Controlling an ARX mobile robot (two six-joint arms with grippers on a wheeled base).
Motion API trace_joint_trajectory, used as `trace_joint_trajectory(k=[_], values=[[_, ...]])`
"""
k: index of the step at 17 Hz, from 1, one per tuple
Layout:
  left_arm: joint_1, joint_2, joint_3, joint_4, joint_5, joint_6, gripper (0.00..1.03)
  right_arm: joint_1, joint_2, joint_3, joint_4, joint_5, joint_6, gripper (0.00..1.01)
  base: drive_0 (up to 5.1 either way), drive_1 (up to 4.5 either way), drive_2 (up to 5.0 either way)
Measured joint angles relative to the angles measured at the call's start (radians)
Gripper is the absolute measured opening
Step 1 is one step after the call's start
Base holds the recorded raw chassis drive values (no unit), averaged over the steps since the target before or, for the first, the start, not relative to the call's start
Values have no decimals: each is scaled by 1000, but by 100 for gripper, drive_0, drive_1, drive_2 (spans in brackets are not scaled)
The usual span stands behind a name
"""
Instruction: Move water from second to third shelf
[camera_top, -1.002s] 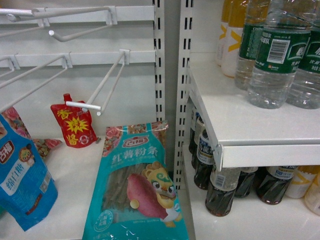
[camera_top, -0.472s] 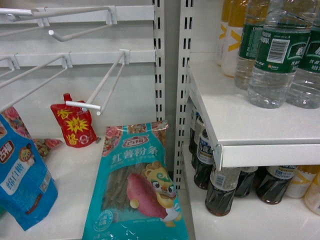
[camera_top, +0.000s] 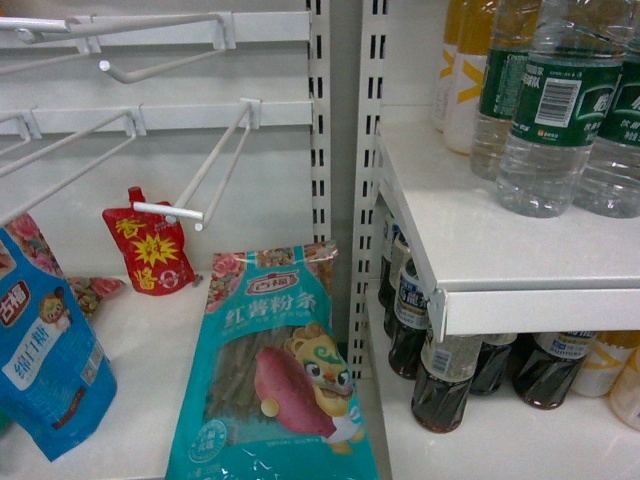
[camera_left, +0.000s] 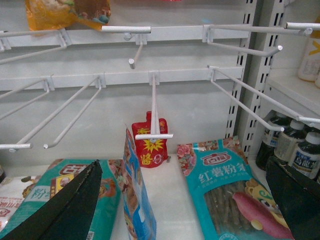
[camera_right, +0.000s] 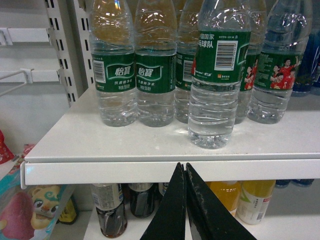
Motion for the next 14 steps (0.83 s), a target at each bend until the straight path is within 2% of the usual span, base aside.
trace_joint_trajectory(k=[1, 2, 7, 9, 14], values=[[0, 0, 0, 0, 0, 0, 98, 0, 0, 0, 0, 0, 0, 2, 0, 0, 0], [0, 0, 0, 0, 0, 0, 98, 0, 0, 0, 0, 0, 0, 11, 0, 0, 0], [0, 0, 0, 0, 0, 0, 98, 0, 0, 0, 0, 0, 0, 75, 0, 0, 0], [0, 0, 0, 0, 0, 0, 98, 0, 0, 0, 0, 0, 0, 97, 0, 0, 0], [0, 0, 0, 0, 0, 0, 98, 0, 0, 0, 0, 0, 2, 98, 0, 0, 0]])
